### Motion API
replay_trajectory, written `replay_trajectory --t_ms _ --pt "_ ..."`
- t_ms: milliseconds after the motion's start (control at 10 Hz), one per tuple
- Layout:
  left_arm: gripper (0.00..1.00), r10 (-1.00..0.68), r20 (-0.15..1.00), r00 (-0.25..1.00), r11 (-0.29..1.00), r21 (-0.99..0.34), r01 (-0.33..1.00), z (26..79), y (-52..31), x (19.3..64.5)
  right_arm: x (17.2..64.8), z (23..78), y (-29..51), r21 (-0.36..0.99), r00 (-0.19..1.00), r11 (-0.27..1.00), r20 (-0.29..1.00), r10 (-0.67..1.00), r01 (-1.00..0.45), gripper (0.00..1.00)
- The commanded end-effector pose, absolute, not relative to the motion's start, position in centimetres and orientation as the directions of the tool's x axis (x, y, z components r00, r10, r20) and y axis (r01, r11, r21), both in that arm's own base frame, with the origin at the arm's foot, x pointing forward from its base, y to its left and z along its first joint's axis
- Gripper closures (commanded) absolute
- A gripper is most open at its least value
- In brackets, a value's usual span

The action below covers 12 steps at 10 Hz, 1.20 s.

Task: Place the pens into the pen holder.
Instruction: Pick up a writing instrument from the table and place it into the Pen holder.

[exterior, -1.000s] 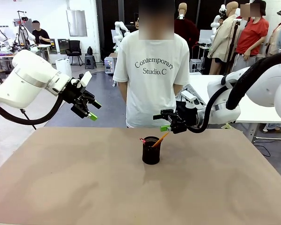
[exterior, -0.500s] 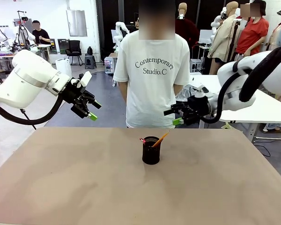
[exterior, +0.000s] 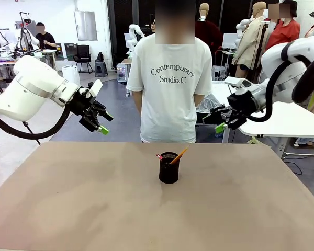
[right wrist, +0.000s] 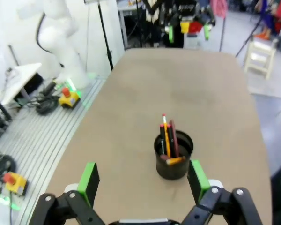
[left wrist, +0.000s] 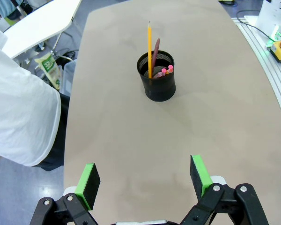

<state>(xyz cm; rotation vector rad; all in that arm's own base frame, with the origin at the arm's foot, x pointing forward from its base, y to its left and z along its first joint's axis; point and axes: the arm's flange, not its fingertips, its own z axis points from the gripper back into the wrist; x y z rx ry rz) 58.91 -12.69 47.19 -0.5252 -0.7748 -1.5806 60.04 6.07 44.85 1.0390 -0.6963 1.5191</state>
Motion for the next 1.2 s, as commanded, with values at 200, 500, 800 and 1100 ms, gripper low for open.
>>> replay_trajectory --t_ms 200,500,800,1100 --pt "0.00 -0.684 0.711 -0.162 -0.039 0.187 0.982 47.3 -12.7 58.8 60.9 48.7 3.6 0.105 0.023 -0.097 0.790 0.612 -0.990 0.00" --pt "0.00 -0.684 0.711 -0.162 -0.039 0.187 0.982 47.3 -12.7 58.8 61.7 49.5 1.2 0.018 -0.004 -0.025 0.732 0.682 -1.000 0.00" --pt "0.00 -0.684 0.711 -0.162 -0.039 0.187 0.982 47.3 -12.7 58.8 61.9 49.3 -1.0 -0.088 -0.041 0.034 0.723 0.690 -0.996 0.00" --pt "0.00 -0.684 0.711 -0.162 -0.039 0.187 0.982 47.3 -12.7 58.8 61.7 48.9 -2.8 -0.120 -0.043 0.068 0.734 0.678 -0.990 0.00"
